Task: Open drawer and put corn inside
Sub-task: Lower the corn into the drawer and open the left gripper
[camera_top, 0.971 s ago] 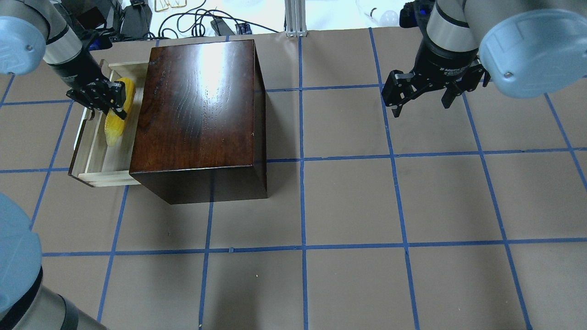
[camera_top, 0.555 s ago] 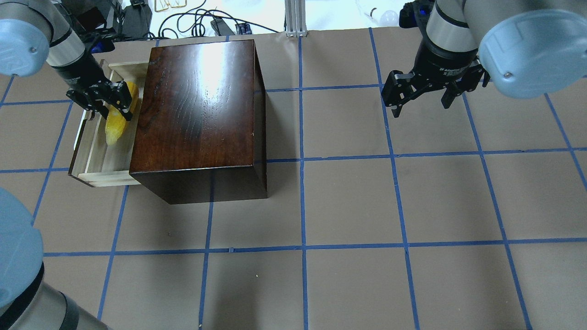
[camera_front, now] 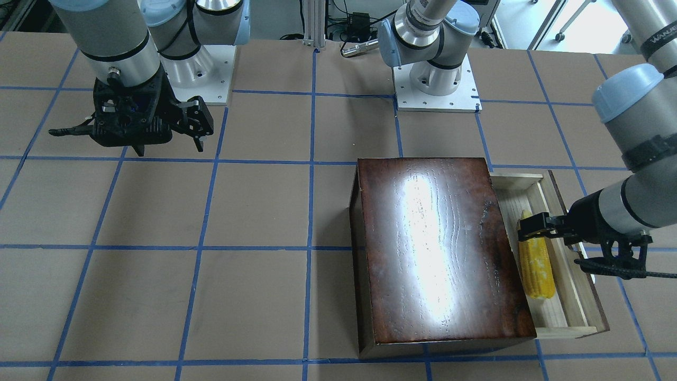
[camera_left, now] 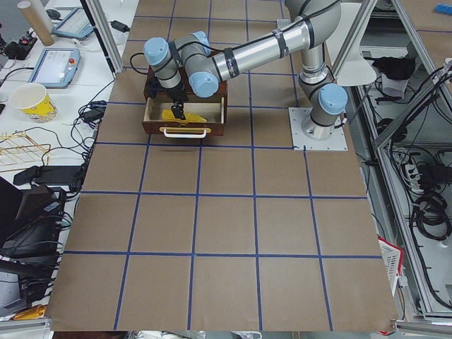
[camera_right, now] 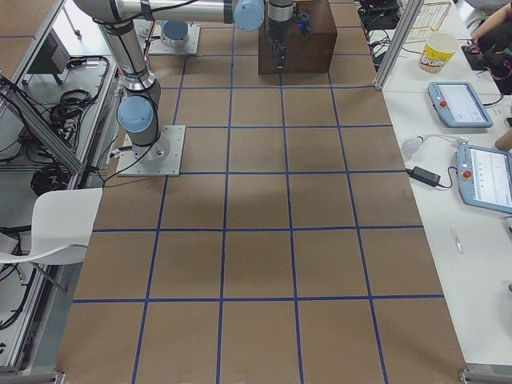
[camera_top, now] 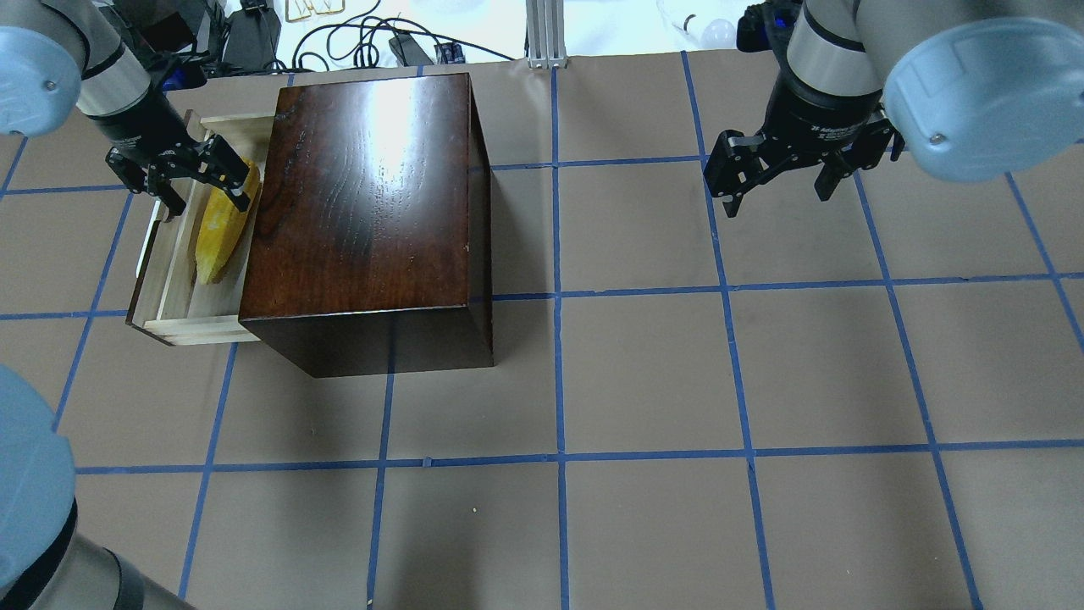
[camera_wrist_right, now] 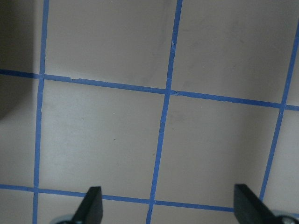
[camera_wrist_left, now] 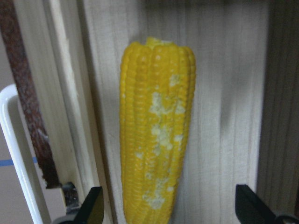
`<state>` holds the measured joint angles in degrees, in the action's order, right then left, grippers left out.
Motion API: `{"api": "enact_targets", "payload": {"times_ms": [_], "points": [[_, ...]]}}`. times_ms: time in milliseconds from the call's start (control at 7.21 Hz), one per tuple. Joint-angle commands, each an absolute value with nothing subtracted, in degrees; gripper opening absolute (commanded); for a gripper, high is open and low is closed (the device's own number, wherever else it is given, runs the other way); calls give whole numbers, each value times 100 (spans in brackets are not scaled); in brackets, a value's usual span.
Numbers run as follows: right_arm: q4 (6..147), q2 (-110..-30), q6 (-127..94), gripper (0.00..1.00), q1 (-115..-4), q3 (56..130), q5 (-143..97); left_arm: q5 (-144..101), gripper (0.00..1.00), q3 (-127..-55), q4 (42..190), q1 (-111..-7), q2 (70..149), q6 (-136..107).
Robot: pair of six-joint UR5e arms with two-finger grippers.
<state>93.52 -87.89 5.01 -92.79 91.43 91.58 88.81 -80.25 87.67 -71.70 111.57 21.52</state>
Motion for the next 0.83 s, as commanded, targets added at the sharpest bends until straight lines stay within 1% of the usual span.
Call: {"api": "enact_targets", "payload": {"times_ms": [0,416,694], "points": [[9352,-8789,501,100,-9290,9141,9158,8903,100,-7675,9043,-7259,10979,1587],[9352,-8789,501,100,-9290,9141,9158,9017,100,-7611,9298,-7829,10504,1134],[9352,-8789,501,100,-9290,9141,9150,8719,100,-7646,9308,-8050,10284,355]]}}
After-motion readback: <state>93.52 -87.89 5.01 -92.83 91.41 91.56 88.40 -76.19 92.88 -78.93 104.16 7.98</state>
